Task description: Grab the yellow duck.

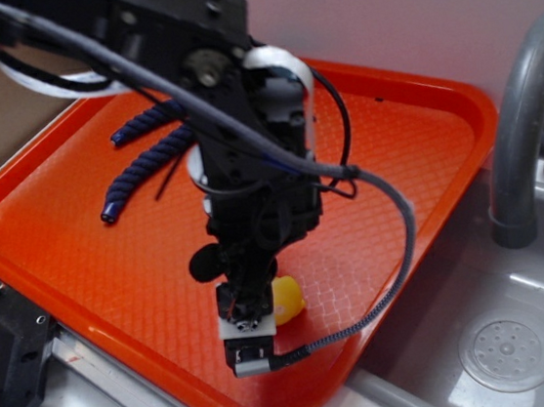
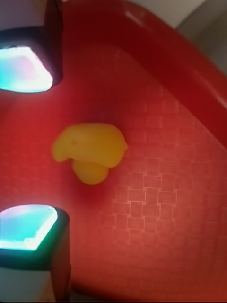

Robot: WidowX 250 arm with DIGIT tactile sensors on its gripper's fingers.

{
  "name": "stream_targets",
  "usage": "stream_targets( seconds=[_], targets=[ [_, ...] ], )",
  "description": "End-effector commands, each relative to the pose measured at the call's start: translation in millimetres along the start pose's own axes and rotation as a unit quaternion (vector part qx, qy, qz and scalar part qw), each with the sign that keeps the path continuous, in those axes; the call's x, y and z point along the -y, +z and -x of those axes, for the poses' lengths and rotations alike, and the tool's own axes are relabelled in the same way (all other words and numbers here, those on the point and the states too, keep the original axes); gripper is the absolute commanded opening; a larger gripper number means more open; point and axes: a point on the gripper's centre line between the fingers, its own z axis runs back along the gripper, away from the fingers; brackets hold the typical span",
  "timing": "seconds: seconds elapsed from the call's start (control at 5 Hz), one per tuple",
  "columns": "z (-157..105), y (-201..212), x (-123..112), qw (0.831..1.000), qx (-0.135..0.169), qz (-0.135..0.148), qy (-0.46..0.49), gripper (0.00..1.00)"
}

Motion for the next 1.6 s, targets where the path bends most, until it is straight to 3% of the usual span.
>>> stream_targets(
  seconds=[0.0,0.2,0.4,0.6,0.8,1.0,1.2,1.4],
  targets=[
    [-12.5,-6.0,5.7,1.0,0.006,-0.001,-0.007,1.0],
    [-16.2,-11.1,6.5,1.0,0.004,0.007,-0.015,1.0],
    [-17.3,-14.9,5.7,1.0,0.002,-0.003,-0.008,0.15],
    [-16.6,-15.9,5.6,1.0,0.004,-0.003,0.001,0.0],
    [-16.3,-17.2,3.2,1.0,-0.001,-0.007,0.005,0.0],
    [6.9,7.7,-18.3,0.994,0.002,-0.009,0.105,0.0],
    [45.1,43.5,-58.6,0.974,0.014,0.021,0.226,0.0],
    [72.6,67.2,-79.4,0.954,0.029,0.023,0.297,0.0]
  ],
)
